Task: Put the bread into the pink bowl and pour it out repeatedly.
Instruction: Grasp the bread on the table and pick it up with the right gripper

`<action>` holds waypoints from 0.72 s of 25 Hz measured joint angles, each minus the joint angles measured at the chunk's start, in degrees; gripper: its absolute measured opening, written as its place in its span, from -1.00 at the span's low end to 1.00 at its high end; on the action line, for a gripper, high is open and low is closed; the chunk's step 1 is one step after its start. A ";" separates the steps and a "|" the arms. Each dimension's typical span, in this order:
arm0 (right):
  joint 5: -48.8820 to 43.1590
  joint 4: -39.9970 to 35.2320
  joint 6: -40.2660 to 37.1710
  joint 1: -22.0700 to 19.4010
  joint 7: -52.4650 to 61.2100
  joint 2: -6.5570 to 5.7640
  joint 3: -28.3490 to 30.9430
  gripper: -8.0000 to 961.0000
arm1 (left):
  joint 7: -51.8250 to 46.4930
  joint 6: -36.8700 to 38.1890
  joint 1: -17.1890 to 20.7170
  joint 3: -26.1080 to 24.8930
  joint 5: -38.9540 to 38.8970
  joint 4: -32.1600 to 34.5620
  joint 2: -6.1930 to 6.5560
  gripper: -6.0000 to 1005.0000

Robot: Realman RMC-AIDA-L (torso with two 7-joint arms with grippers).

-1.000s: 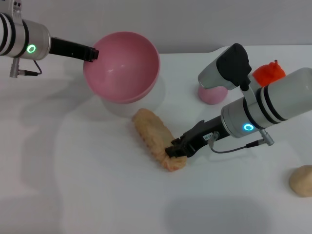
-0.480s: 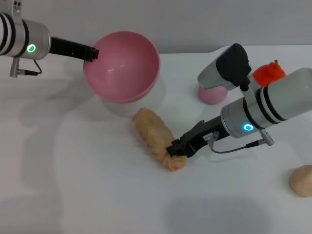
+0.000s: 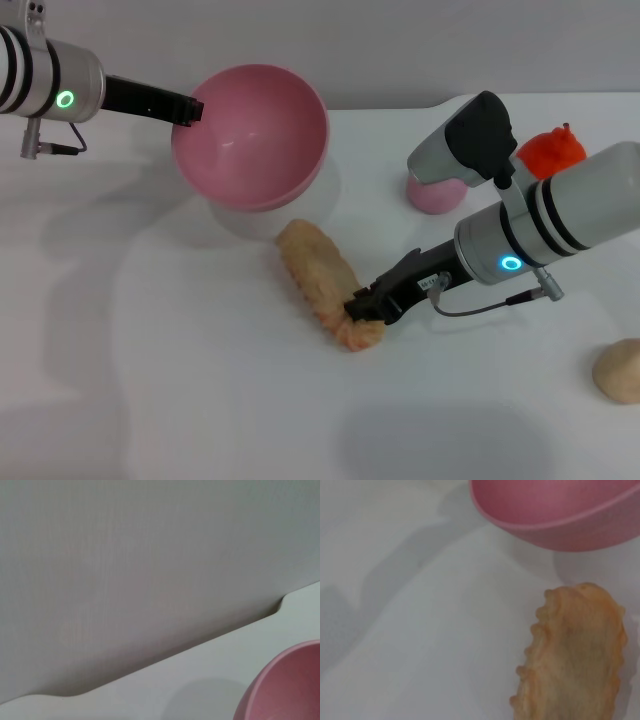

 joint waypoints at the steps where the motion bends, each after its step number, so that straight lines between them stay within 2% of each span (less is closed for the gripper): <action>1: 0.00 -0.02 0.00 -0.06 0.01 0.00 0.00 -0.75 | 0.00 0.00 0.00 0.00 0.00 0.00 0.00 -0.90; 9: 0.35 -5.43 -0.60 -3.35 0.26 0.12 0.00 -0.75 | 0.00 -0.22 0.20 -0.05 0.00 -0.01 0.12 -0.90; 18: 1.06 -12.01 1.20 -9.32 2.26 -0.19 0.07 -0.77 | -0.25 -0.84 0.66 -0.72 0.00 -0.01 1.47 -0.90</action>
